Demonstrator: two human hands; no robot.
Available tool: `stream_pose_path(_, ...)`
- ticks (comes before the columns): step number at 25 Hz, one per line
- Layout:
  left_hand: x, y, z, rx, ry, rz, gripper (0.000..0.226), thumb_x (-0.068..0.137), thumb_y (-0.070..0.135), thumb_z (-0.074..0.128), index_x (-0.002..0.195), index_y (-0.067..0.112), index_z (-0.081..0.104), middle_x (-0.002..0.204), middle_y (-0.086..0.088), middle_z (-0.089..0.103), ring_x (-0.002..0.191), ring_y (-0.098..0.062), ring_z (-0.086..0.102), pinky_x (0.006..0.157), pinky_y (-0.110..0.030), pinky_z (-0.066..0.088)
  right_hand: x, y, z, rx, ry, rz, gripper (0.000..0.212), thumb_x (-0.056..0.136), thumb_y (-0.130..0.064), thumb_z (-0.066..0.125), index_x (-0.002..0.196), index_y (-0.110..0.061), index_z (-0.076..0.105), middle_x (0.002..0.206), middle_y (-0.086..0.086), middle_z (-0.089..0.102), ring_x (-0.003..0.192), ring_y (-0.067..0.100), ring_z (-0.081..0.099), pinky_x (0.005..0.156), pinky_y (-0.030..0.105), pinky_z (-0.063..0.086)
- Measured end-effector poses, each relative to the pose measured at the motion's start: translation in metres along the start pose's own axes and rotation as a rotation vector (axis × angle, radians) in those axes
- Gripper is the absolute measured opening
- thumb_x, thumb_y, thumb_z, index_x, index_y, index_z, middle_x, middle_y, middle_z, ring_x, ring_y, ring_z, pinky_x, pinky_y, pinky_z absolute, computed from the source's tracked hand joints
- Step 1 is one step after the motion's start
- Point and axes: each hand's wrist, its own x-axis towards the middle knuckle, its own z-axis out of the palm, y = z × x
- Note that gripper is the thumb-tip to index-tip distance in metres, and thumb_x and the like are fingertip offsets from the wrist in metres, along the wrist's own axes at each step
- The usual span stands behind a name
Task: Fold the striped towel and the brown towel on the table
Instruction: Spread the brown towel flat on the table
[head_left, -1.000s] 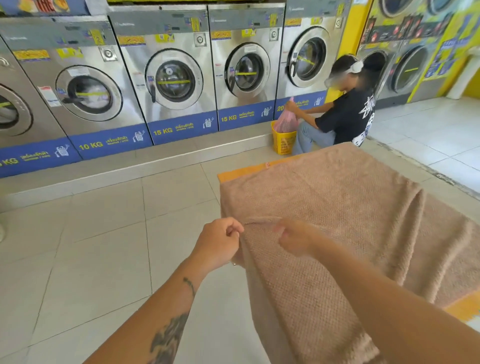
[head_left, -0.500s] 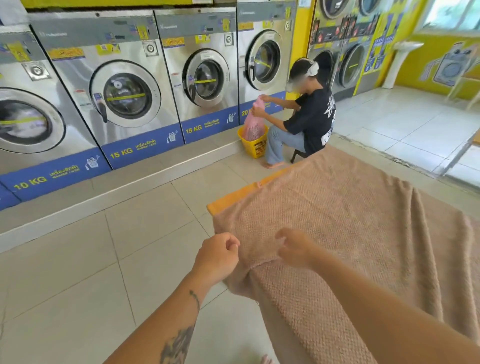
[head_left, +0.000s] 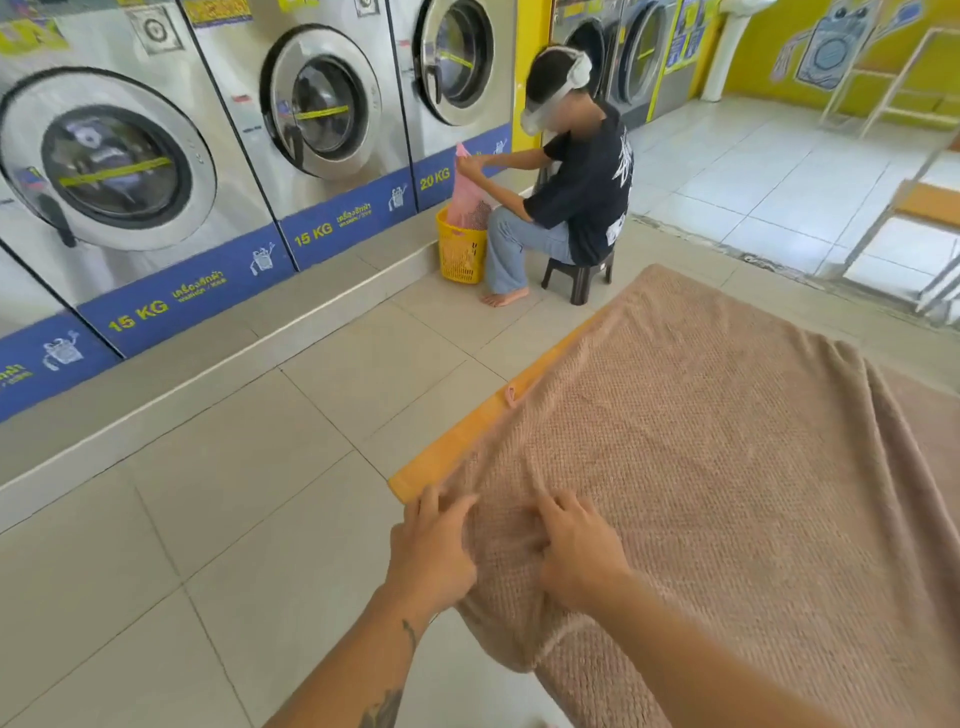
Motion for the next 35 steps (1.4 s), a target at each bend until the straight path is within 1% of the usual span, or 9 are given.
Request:
stream_pose_path(3,0.027,-0.02,0.0,0.073,0.026,0.189,0.06,0.087,0.017,0.052,0.142,0.038,0.043,0.135,0.007,0.033,0.126,-0.019,0.033,0.103,-0.035,0.036,0.021,-0.019,0.003,0.054,0.046,0.076,0.056,0.081,-0.007,0.053,0.135,-0.023,0.046,0.12,-0.002,0.055,0.109,0.024,0.054,0.082,0.035,0.051)
stream_pose_path(6,0.049,-0.052,-0.014,0.039,0.031,0.273,0.049,0.087,0.011,0.047,0.129,0.035,0.056,0.114,0.006,0.047,0.11,-0.021,0.045,0.087,-0.034,0.045,0.038,-0.044,0.007,0.103,0.094,0.142,0.043,0.076,-0.005,0.054,0.115,-0.022,0.057,0.109,-0.003,0.061,0.098,0.023,0.06,0.069,0.031,0.045)
stream_pose_path(9,0.069,-0.088,-0.032,0.086,0.061,0.33,0.048,0.087,0.009,0.046,0.125,0.036,0.056,0.108,0.005,0.047,0.101,-0.021,0.047,0.077,-0.032,0.046,0.05,-0.075,0.01,0.175,0.153,0.187,0.035,0.075,-0.003,0.052,0.105,-0.019,0.062,0.101,-0.003,0.062,0.09,0.022,0.06,0.07,0.034,0.05)
stream_pose_path(12,0.082,-0.122,-0.048,0.108,0.094,0.347,0.055,0.085,0.005,0.048,0.131,0.033,0.055,0.102,0.004,0.043,0.098,-0.02,0.046,0.071,-0.028,0.042,0.065,-0.107,0.011,0.209,0.226,0.224,0.029,0.077,-0.004,0.051,0.102,-0.016,0.062,0.097,-0.001,0.062,0.085,0.022,0.059,0.071,0.039,0.055)
stream_pose_path(15,0.095,-0.141,-0.06,0.137,0.096,0.333,0.056,0.086,0.005,0.05,0.136,0.03,0.053,0.107,0.001,0.045,0.1,-0.021,0.046,0.074,-0.029,0.046,0.069,-0.126,0.01,0.237,0.158,0.256,0.029,0.079,-0.008,0.05,0.105,-0.015,0.061,0.105,0.002,0.062,0.094,0.025,0.059,0.079,0.039,0.054)
stream_pose_path(21,0.091,-0.105,-0.067,0.058,0.094,0.449,0.044,0.088,0.015,0.051,0.13,0.028,0.054,0.117,0.001,0.042,0.108,-0.021,0.044,0.091,-0.033,0.045,0.031,-0.11,0.012,0.264,0.173,0.455,0.052,0.083,-0.005,0.054,0.132,-0.02,0.055,0.135,0.001,0.05,0.126,0.023,0.047,0.105,0.039,0.045)
stream_pose_path(26,0.06,-0.059,-0.046,0.019,-0.036,0.676,0.038,0.09,0.019,0.048,0.125,0.033,0.055,0.11,0.01,0.038,0.097,-0.014,0.043,0.086,-0.034,0.046,-0.042,-0.065,0.016,0.28,0.166,0.678,0.058,0.082,-0.009,0.054,0.138,-0.022,0.049,0.138,0.004,0.045,0.131,0.027,0.04,0.106,0.041,0.043)
stream_pose_path(30,0.022,-0.017,-0.019,0.022,-0.123,0.8,0.037,0.094,0.016,0.046,0.128,0.028,0.054,0.115,0.008,0.04,0.096,-0.012,0.032,0.098,-0.034,0.04,-0.119,-0.023,0.019,0.293,0.136,0.828,0.062,0.081,-0.009,0.055,0.14,-0.024,0.046,0.142,0.003,0.043,0.133,0.028,0.037,0.105,0.042,0.043)
stream_pose_path(35,-0.028,0.039,0.029,0.065,-0.225,0.864,0.034,0.096,0.021,0.048,0.128,0.031,0.053,0.113,0.01,0.042,0.1,-0.016,0.044,0.096,-0.034,0.041,-0.211,0.033,0.03,0.297,0.118,0.898,0.061,0.081,-0.02,0.056,0.141,-0.026,0.043,0.141,0.005,0.04,0.131,0.032,0.036,0.106,0.046,0.042)
